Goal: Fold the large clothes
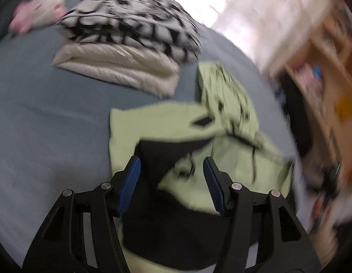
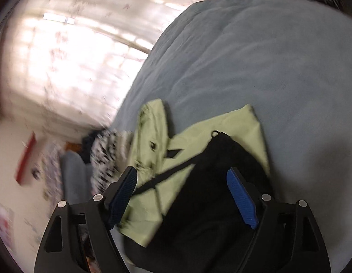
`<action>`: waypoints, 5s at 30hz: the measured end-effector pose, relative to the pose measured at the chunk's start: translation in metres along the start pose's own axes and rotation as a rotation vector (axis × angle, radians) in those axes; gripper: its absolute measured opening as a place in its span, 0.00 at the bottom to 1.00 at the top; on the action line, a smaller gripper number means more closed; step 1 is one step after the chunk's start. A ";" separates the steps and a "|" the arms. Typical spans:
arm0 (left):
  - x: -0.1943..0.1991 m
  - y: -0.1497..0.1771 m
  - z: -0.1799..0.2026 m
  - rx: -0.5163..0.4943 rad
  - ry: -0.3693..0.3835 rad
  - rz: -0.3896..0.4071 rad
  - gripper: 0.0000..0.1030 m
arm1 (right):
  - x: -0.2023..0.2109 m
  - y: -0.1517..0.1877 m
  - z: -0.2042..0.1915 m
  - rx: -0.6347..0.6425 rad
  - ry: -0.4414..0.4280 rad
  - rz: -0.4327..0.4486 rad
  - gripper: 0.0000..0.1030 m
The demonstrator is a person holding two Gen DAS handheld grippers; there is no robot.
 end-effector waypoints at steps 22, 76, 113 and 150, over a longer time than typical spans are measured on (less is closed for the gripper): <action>-0.083 0.023 0.033 -0.549 -0.353 -0.008 0.53 | -0.071 0.066 0.003 0.626 0.412 -0.132 0.80; -0.131 -0.035 0.019 -0.220 -0.286 0.047 0.07 | -0.031 0.029 0.035 0.484 0.398 0.115 0.07; -0.154 -0.059 -0.010 -0.079 -0.547 0.237 0.26 | -0.136 -0.012 0.047 0.470 0.598 0.079 0.19; -0.035 0.085 0.001 0.048 -0.434 0.249 0.27 | -0.020 0.118 0.044 0.381 0.571 0.013 0.52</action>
Point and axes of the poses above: each gripper's, at about its wrist camera, not at the fingertips, and x roughly against the way its jaws point, z to its right, y to its underside, the point moved 7 cm from there along -x, roughly the way its jaws point, and after that the axes turned 6 degrees about x, right-handed, at the moved point
